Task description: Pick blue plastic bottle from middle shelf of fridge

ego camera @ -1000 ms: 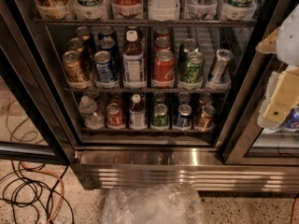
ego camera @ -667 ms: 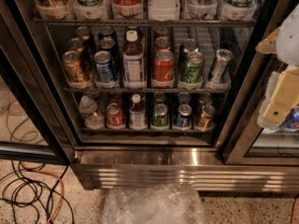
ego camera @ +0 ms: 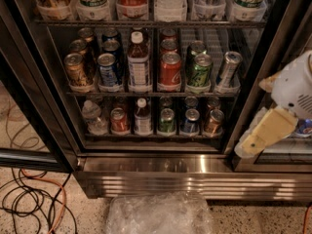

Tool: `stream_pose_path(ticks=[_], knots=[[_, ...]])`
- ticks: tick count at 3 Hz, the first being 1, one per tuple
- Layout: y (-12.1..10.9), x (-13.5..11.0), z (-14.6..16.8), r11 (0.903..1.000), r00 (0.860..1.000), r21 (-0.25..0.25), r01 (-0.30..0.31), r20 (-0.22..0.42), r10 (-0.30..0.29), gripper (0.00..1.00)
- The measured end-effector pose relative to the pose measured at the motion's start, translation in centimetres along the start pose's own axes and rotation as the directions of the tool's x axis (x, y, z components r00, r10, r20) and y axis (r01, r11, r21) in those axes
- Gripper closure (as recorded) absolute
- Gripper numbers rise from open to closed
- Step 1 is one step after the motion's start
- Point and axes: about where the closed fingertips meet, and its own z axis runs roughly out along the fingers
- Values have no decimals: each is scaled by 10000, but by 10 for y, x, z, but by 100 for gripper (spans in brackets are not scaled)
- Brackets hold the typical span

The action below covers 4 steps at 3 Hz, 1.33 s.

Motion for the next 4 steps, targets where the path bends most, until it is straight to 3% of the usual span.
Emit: stream_pose_path(ticks=[1, 2, 3, 4], knots=[[5, 0, 8, 9975, 9945, -7, -709, 768, 708, 0], [6, 1, 7, 9939, 9903, 355, -1047, 951, 1009, 0], [22, 1, 40, 9821, 9722, 244, -1866, 1485, 1811, 0], [40, -23, 88, 9767, 9467, -139, -2143, 2432, 2112, 0]])
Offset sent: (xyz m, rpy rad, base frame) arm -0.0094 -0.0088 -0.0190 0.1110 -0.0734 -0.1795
